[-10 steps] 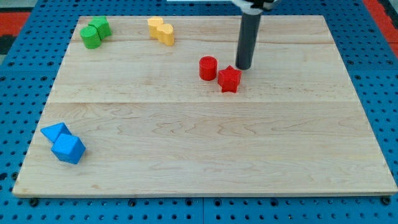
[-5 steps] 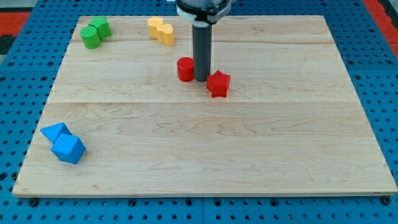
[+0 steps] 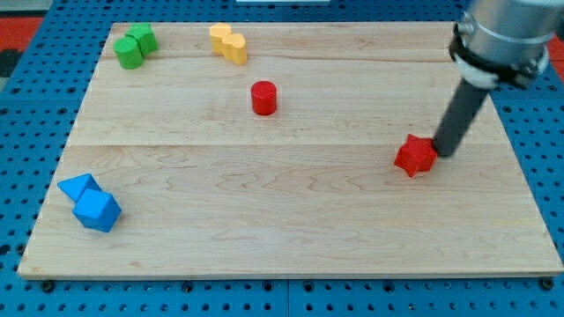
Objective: Place the red star diagonal to the red circle
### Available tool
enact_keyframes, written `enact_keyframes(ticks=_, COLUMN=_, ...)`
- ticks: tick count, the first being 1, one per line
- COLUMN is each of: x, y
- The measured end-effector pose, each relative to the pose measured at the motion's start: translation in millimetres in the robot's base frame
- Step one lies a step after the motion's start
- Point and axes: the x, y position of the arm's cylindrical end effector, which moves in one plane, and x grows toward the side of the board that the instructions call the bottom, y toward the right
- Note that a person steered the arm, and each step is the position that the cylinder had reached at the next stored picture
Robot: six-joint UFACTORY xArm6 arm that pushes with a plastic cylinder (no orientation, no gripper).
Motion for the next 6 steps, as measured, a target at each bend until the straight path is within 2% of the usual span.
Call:
enact_keyframes(ticks=1, x=-9, y=-57)
enact_keyframes(ticks=2, x=20, y=-66)
enact_keyframes(ticks=3, x=34, y=-39)
enact_keyframes(ticks=5, x=65, y=-22)
enact_keyframes(ticks=6, x=48, y=-50)
